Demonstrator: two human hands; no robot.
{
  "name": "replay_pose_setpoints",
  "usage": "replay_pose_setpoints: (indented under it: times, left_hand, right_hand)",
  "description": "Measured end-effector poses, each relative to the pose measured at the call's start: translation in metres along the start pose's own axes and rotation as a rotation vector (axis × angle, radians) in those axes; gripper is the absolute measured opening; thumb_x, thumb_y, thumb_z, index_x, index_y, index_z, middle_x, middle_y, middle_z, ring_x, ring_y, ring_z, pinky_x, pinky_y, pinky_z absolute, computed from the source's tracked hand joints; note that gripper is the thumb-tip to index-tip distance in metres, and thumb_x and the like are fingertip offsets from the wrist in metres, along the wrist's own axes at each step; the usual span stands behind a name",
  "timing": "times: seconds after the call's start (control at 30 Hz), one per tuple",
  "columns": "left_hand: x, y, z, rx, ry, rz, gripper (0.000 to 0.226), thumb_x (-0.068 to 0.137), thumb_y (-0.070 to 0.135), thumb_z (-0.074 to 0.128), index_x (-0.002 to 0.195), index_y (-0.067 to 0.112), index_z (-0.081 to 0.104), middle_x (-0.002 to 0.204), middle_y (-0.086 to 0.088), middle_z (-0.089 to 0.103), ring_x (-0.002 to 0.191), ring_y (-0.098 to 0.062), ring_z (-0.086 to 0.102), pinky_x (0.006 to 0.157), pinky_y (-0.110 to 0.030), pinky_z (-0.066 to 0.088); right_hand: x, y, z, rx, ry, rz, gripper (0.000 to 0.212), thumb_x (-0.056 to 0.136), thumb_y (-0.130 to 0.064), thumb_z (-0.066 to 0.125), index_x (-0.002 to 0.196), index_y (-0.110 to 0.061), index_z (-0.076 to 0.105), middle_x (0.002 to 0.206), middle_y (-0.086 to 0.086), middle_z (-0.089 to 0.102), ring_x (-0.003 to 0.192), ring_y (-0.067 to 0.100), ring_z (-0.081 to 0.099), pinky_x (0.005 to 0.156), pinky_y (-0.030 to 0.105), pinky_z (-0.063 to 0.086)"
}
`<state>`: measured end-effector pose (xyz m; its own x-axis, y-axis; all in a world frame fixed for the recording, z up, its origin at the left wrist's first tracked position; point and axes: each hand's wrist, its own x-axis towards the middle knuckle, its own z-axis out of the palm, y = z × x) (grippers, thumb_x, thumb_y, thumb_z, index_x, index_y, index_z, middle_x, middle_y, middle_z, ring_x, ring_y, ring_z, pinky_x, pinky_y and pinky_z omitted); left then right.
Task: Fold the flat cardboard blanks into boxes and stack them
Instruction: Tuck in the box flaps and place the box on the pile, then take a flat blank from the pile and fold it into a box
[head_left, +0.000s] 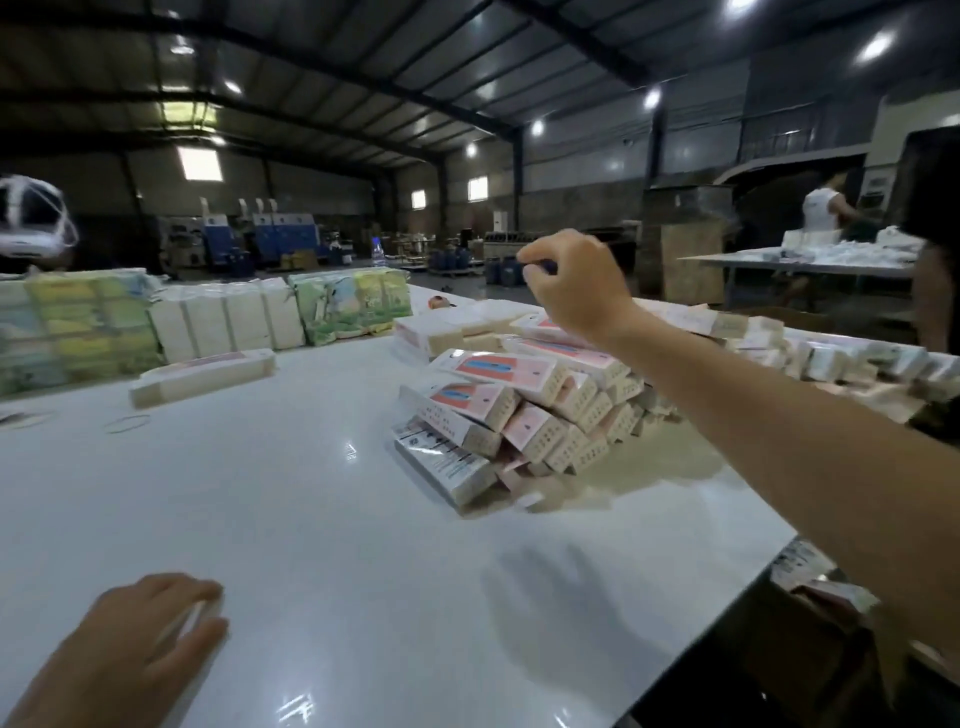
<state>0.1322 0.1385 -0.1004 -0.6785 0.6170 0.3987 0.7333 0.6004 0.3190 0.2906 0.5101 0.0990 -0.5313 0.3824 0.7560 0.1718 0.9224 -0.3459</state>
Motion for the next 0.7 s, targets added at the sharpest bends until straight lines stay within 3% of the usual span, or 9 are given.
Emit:
replay_pose_setpoints:
  times: [0.03, 0.1, 0.2, 0.3, 0.37, 0.57, 0.7]
  left_hand:
    - [-0.004, 0.008, -0.001, -0.001, 0.036, -0.020, 0.062, 0.064, 0.061, 0.046, 0.091, 0.014, 0.075, 0.094, -0.006, 0.070, 0.091, -0.030, 0.063, 0.084, -0.045, 0.047]
    - [-0.007, 0.022, -0.008, -0.030, 0.007, -0.054, 0.041, 0.073, 0.048, 0.053, 0.090, 0.016, 0.072, 0.092, 0.003, 0.067, 0.092, -0.024, 0.062, 0.085, -0.038, 0.045]
    - [-0.015, 0.027, -0.012, -0.021, -0.021, -0.068, 0.018, 0.086, 0.033, 0.054, 0.090, 0.020, 0.066, 0.092, 0.008, 0.062, 0.096, -0.017, 0.058, 0.082, -0.029, 0.041]
    - [-0.018, 0.025, -0.009, 0.003, -0.025, -0.121, 0.019, 0.091, 0.031, 0.052, 0.101, 0.020, 0.065, 0.106, 0.007, 0.062, 0.103, -0.013, 0.053, 0.088, -0.028, 0.040]
    - [-0.017, 0.026, -0.009, 0.009, -0.030, -0.147, 0.021, 0.090, 0.032, 0.051, 0.100, 0.020, 0.065, 0.107, 0.007, 0.062, 0.104, -0.013, 0.053, 0.088, -0.030, 0.042]
    - [0.007, -0.008, -0.057, -0.080, -0.125, -0.272, 0.024, 0.088, 0.033, 0.055, 0.106, 0.023, 0.067, 0.112, 0.004, 0.065, 0.101, -0.016, 0.058, 0.089, -0.034, 0.048]
    - [0.000, -0.092, -0.126, 0.250, -0.083, -0.565, 0.044, 0.085, 0.039, 0.058, 0.124, 0.020, 0.054, 0.131, -0.001, 0.051, 0.112, -0.022, 0.051, 0.083, -0.030, 0.041]
  right_hand:
    - [-0.014, -0.028, 0.014, 0.075, -0.086, -0.110, 0.022, 0.092, -0.011, 0.051, 0.100, -0.003, 0.070, 0.102, 0.013, 0.069, 0.093, 0.026, 0.062, 0.077, 0.016, 0.048]
    - [-0.050, -0.077, 0.048, 0.157, -0.261, -0.290, 0.021, 0.092, -0.016, 0.054, 0.103, -0.009, 0.071, 0.104, 0.004, 0.070, 0.088, 0.013, 0.060, 0.070, 0.011, 0.042]
    - [-0.103, -0.120, 0.107, 0.064, -0.575, -0.396, 0.027, 0.096, -0.028, 0.050, 0.116, -0.021, 0.067, 0.122, 0.001, 0.063, 0.110, 0.019, 0.052, 0.093, 0.034, 0.042]
    - [-0.146, -0.133, 0.150, -0.053, -0.765, -0.393, 0.027, 0.096, -0.031, 0.046, 0.105, -0.017, 0.068, 0.117, 0.003, 0.063, 0.110, 0.025, 0.052, 0.092, 0.036, 0.043]
    - [-0.165, -0.131, 0.167, -0.020, -0.742, -0.386, 0.026, 0.094, -0.030, 0.045, 0.091, -0.016, 0.067, 0.107, 0.001, 0.062, 0.104, 0.023, 0.053, 0.085, 0.031, 0.043]
    - [-0.174, -0.114, 0.182, 0.145, -0.595, -0.312, 0.014, 0.088, -0.019, 0.062, 0.090, -0.024, 0.075, 0.103, -0.010, 0.066, 0.097, 0.014, 0.054, 0.077, 0.026, 0.039]
    - [-0.173, -0.110, 0.196, 0.143, -0.566, -0.282, 0.018, 0.071, -0.005, 0.078, 0.082, -0.019, 0.078, 0.093, 0.000, 0.070, 0.087, 0.028, 0.061, 0.075, 0.040, 0.047]
